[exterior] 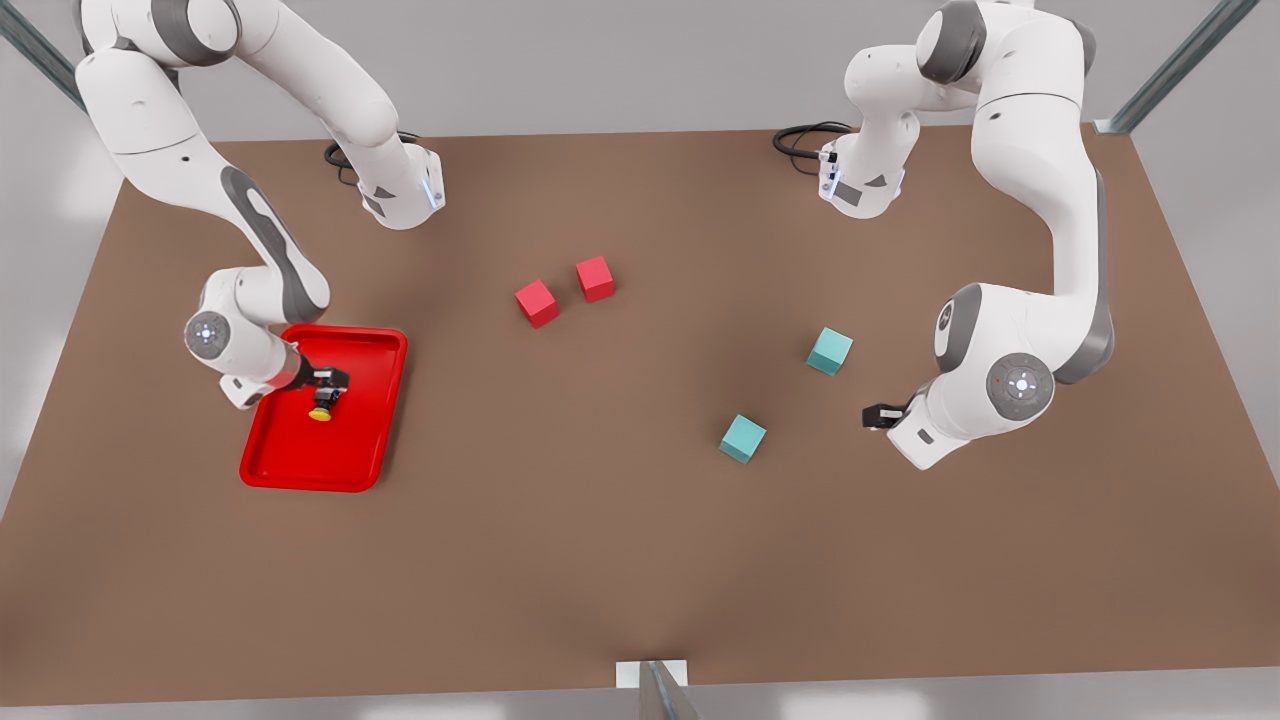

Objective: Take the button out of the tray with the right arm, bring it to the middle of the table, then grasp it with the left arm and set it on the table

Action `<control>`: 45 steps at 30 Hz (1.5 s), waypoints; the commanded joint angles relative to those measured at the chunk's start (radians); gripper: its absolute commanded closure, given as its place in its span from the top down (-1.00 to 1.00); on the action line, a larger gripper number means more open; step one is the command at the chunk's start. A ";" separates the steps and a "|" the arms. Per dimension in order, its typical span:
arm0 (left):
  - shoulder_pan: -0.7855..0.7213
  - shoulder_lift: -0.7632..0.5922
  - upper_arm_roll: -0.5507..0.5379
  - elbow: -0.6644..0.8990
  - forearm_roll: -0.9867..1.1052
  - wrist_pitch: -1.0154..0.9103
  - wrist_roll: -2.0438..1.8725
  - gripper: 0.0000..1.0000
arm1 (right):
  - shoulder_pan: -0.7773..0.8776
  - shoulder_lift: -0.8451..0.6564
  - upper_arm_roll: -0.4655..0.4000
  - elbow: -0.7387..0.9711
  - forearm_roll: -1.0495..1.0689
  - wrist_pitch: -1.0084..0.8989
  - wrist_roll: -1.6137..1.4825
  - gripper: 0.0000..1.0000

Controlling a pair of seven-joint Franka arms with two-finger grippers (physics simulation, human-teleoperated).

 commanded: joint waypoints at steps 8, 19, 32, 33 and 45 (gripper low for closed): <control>-0.005 0.002 0.000 0.000 -0.001 0.003 -0.004 1.00 | 0.015 0.041 -0.014 -0.013 -0.003 0.093 0.006 1.00; -0.006 0.002 0.000 -0.002 -0.001 0.001 -0.004 1.00 | 0.039 0.031 -0.031 -0.013 -0.046 0.091 0.004 0.12; -0.006 0.002 0.000 -0.002 -0.001 0.001 -0.004 1.00 | 0.213 -0.123 -0.012 0.136 0.144 -0.211 0.032 -0.17; -0.005 0.002 0.000 0.000 -0.001 0.003 -0.003 1.00 | 0.306 -0.129 -0.014 0.187 0.200 -0.266 0.106 -0.17; 0.000 0.007 0.001 0.000 0.002 0.004 -0.001 1.00 | 1.745 0.277 -0.913 1.003 0.933 -0.565 0.759 -0.14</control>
